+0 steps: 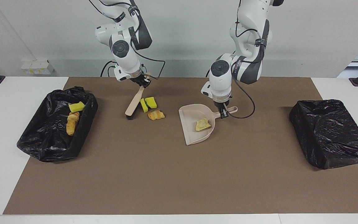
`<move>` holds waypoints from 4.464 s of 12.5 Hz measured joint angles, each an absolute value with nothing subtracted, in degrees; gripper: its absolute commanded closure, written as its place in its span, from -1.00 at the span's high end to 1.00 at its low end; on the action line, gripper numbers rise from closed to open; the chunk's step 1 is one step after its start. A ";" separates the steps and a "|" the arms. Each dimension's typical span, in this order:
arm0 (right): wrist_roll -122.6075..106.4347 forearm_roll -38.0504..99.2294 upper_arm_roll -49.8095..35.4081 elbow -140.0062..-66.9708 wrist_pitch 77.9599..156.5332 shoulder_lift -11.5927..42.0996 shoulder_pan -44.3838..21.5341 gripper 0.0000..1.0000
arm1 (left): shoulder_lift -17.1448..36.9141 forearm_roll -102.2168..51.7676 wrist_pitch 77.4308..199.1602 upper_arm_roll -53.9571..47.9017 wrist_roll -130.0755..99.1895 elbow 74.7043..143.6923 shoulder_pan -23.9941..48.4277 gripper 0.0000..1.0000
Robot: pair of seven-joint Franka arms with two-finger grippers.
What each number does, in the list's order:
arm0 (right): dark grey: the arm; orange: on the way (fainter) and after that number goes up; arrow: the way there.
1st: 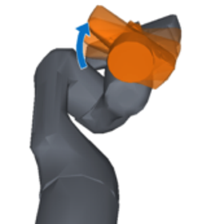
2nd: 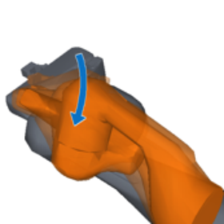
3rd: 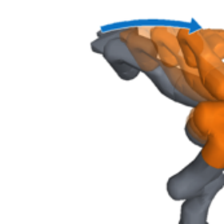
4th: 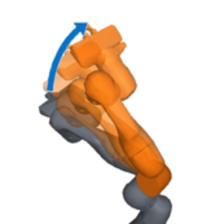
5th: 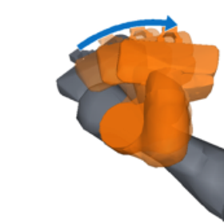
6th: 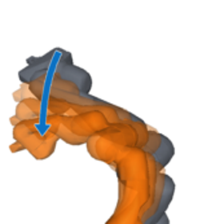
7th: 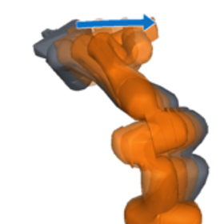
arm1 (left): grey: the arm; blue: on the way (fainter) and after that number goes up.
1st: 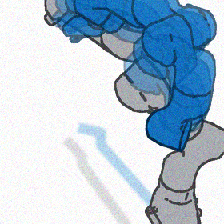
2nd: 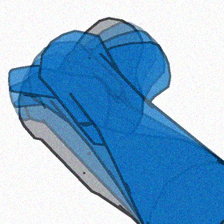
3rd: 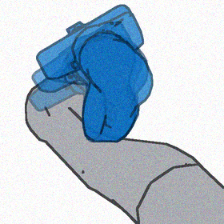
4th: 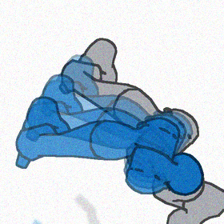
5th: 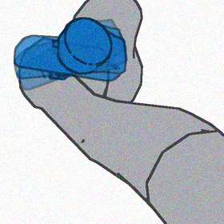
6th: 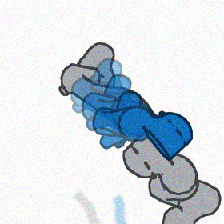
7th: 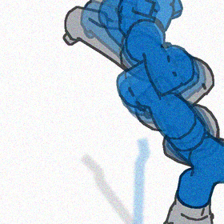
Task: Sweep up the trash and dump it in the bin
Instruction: 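Move the brush with the right gripper toward the remaining sponge pieces, then sweep the last pieces into the dustpan with the right gripper's brush, then hold the loaded dustpan with the left gripper while the right gripper withdraws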
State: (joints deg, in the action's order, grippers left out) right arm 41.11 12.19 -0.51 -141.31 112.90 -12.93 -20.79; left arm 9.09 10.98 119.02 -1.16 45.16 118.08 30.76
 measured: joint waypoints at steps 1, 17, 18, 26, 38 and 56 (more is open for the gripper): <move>43.22 12.23 -0.54 -139.43 114.17 -10.21 -22.25 -1.00 | 9.09 10.98 119.02 -1.16 45.16 118.09 30.76 -1.00; 14.47 21.84 -1.43 -119.93 106.76 3.95 -30.29 -1.00 | 4.47 10.98 119.59 -1.39 44.67 124.98 35.78 -1.00; 10.86 21.83 -1.31 -119.87 103.54 2.53 -28.37 -1.00 | 4.47 10.98 119.61 -1.38 44.65 125.00 35.78 -1.00; 14.93 17.13 -1.07 -124.09 93.69 -6.00 -21.46 -1.00 | 4.47 10.98 119.74 -1.31 44.62 125.17 35.77 -1.00; 45.94 17.32 -2.00 -137.33 116.89 -6.29 -39.18 -1.00 | 2.66 19.23 110.84 -1.74 38.55 125.23 40.32 -1.00; 7.27 28.50 -1.59 -135.49 117.79 -3.78 -34.82 -1.00 | 3.69 15.52 120.09 -0.94 50.99 126.30 31.59 -1.00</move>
State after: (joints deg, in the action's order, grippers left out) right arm 7.27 28.50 -1.59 -135.49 117.79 -3.78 -34.82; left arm 3.69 15.52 120.09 -0.94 50.99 126.30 31.59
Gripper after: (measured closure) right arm 0.740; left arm 0.683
